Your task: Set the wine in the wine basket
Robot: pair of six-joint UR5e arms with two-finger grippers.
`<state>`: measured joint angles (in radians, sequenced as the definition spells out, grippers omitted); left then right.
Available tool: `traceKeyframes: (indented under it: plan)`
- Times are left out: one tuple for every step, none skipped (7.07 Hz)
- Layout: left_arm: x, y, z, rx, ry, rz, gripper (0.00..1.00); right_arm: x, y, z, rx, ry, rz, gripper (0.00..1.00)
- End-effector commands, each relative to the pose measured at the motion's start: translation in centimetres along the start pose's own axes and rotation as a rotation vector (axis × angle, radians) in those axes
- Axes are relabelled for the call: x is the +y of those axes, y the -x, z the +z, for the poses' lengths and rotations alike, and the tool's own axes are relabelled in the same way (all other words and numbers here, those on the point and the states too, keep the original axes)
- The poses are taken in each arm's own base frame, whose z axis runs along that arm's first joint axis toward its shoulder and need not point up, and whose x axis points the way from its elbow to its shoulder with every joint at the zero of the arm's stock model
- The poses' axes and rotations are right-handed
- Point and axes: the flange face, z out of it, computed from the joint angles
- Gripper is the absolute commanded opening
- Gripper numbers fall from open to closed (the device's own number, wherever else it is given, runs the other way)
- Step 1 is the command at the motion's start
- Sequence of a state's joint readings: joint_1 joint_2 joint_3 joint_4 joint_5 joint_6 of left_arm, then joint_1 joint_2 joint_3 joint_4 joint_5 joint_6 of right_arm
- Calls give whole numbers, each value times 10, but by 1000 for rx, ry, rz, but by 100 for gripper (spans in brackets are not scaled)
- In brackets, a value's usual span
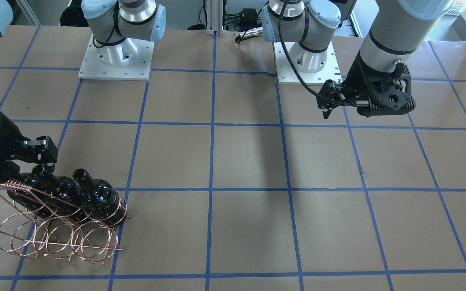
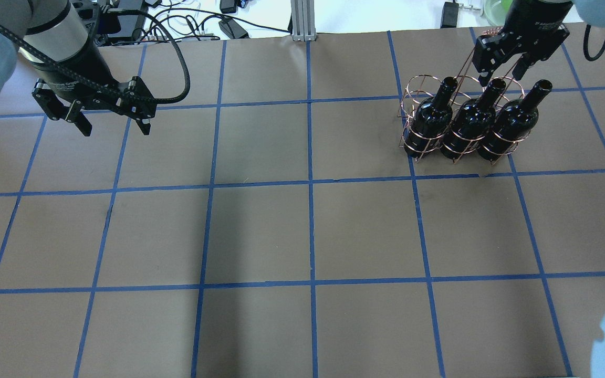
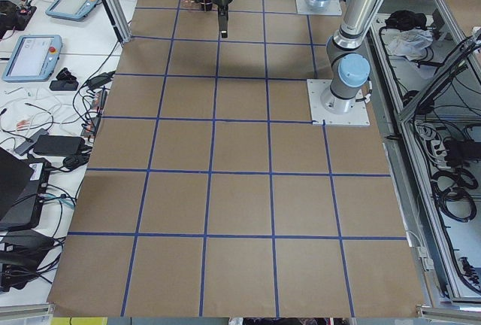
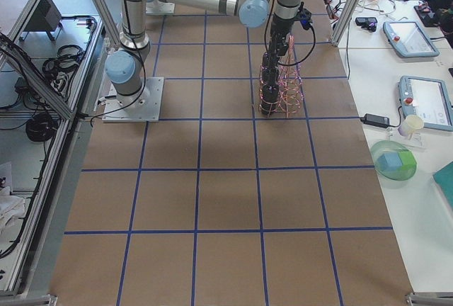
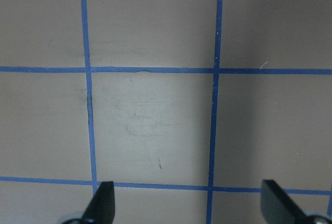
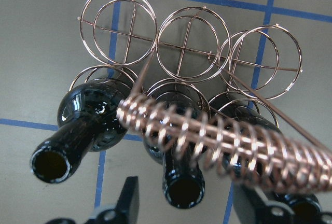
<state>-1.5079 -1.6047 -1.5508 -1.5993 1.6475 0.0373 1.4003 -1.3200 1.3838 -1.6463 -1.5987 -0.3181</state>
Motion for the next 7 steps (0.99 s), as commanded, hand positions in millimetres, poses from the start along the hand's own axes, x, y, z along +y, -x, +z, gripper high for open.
traceKeyframes:
  plan:
    - [0,0,1,0,2,0,100,40,16,-59,12,-48,-1,100]
    - [0,0,1,0,2,1,100,66,25,-88,19,-66,1,100]
    - [0,0,1,0,2,1,100,86,42,-96,5,-39,42,100]
    - [0,0,0,0,2,1,100,95,79,-95,4,-42,119,100]
    - [0,0,1,0,2,1,100,99,135,-97,-1,-51,132,100]
    - [0,0,0,-1,2,1,100,97,180,-89,3,-65,154,100]
    - [2,3,-3,-32,-4,1,100,93,180,-88,2,-79,150,100]
